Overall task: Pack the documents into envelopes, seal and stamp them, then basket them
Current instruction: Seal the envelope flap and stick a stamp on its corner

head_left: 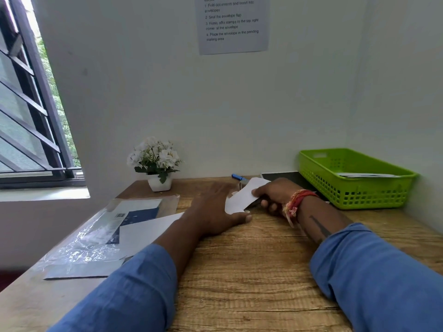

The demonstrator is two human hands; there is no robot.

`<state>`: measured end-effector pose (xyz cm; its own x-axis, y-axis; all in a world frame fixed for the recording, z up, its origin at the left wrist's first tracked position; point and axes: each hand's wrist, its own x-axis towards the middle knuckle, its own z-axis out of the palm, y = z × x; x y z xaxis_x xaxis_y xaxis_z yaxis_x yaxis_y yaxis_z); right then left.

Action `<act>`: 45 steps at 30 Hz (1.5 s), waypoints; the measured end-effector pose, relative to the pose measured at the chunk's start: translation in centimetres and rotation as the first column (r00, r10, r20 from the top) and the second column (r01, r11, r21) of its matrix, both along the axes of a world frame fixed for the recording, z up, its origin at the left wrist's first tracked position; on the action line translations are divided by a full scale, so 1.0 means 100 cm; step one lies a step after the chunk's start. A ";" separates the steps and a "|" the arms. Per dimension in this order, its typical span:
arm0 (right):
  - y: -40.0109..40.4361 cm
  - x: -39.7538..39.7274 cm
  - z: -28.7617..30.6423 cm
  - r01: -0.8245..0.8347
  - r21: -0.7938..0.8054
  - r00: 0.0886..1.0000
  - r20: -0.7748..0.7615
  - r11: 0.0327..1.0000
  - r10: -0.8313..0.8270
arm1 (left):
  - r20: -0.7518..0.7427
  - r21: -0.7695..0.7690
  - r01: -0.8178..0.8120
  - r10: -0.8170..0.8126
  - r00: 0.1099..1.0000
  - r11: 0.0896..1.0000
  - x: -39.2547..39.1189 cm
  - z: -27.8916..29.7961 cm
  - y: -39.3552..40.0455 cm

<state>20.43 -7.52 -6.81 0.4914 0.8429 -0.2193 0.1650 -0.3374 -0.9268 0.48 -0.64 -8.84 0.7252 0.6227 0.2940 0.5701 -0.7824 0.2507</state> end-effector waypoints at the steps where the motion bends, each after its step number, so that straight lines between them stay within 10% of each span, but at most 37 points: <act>1: -0.001 0.002 0.000 0.018 0.010 1.000 0.000 1.000 -0.018 | -0.004 -0.013 0.000 0.000 1.000 1.000 -0.001 0.002 -0.001; 11: -0.004 -0.011 0.001 -0.186 -0.014 0.958 -0.227 0.982 0.178 | 0.010 0.020 0.021 -0.021 1.000 1.000 -0.002 0.003 -0.006; 17: -0.002 0.000 0.004 0.015 0.036 0.997 0.081 0.999 -0.018 | 0.037 -0.018 0.005 -0.005 0.999 1.000 -0.002 0.000 0.001; 26: -0.009 -0.029 0.010 -0.184 -0.088 0.928 0.313 0.979 0.203 | 0.030 -0.009 0.020 -0.019 0.999 1.000 -0.001 -0.002 0.003; 45: -0.011 -0.033 0.012 -0.138 -0.024 0.989 0.047 0.990 0.139 | 0.100 -0.002 0.077 -0.076 0.992 0.997 0.000 -0.001 -0.002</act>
